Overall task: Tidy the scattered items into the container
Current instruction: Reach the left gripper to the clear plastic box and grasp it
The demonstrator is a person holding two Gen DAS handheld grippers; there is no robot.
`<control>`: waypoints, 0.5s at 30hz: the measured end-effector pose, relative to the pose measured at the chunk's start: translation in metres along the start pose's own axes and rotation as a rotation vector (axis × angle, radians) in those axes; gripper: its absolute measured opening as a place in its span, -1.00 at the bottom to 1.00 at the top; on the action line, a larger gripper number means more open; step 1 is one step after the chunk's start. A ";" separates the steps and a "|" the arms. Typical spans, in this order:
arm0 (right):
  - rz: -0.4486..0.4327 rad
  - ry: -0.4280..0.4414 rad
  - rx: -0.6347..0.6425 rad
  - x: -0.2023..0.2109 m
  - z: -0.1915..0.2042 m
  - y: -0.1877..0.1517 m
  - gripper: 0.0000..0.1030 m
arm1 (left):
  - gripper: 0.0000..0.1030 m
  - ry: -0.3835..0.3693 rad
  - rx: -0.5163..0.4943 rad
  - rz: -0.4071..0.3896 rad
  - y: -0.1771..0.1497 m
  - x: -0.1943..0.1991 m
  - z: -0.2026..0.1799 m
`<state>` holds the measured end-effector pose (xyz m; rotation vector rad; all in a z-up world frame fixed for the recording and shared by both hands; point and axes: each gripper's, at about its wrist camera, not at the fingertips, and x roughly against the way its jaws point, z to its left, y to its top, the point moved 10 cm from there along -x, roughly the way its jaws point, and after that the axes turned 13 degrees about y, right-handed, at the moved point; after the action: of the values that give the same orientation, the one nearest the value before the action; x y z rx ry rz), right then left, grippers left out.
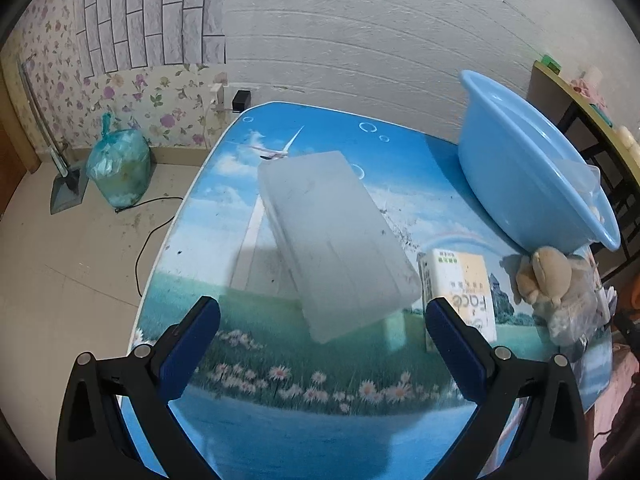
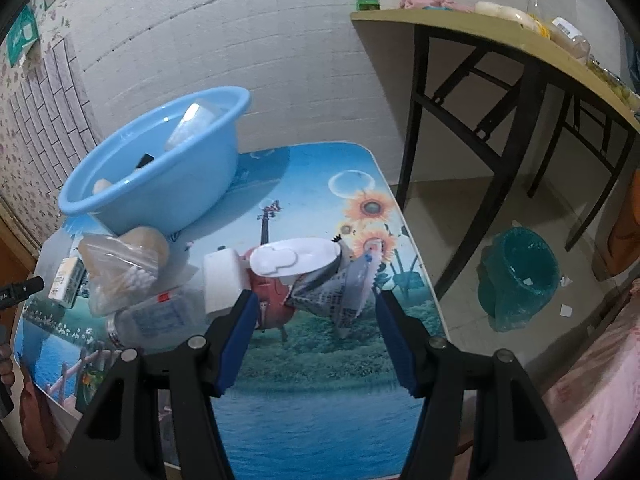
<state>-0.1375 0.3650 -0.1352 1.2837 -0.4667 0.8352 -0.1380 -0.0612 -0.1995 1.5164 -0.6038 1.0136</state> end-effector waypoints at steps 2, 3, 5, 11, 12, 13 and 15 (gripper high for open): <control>0.012 -0.012 -0.002 -0.004 -0.003 -0.001 0.18 | 0.99 0.004 -0.006 0.001 0.003 -0.003 -0.003; 0.018 -0.014 -0.004 -0.006 -0.004 -0.002 0.17 | 0.99 0.006 -0.008 0.002 0.004 -0.005 -0.004; 0.025 -0.014 -0.006 -0.010 -0.006 -0.002 0.17 | 0.99 0.021 -0.011 0.011 0.006 -0.010 -0.005; 0.046 -0.019 -0.004 -0.020 -0.009 -0.003 0.17 | 0.98 0.004 -0.002 0.029 0.014 -0.020 -0.011; 0.049 -0.019 -0.005 -0.021 -0.010 -0.002 0.17 | 0.96 0.002 -0.003 0.029 0.015 -0.021 -0.011; 0.051 -0.021 -0.007 -0.023 -0.011 -0.003 0.17 | 0.90 0.004 -0.008 0.027 0.016 -0.022 -0.012; 0.058 -0.022 -0.008 -0.026 -0.012 -0.003 0.10 | 0.69 0.019 -0.025 0.014 0.018 -0.022 -0.013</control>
<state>-0.1530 0.3691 -0.1588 1.2781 -0.5267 0.8680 -0.1676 -0.0559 -0.2096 1.4808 -0.6122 1.0266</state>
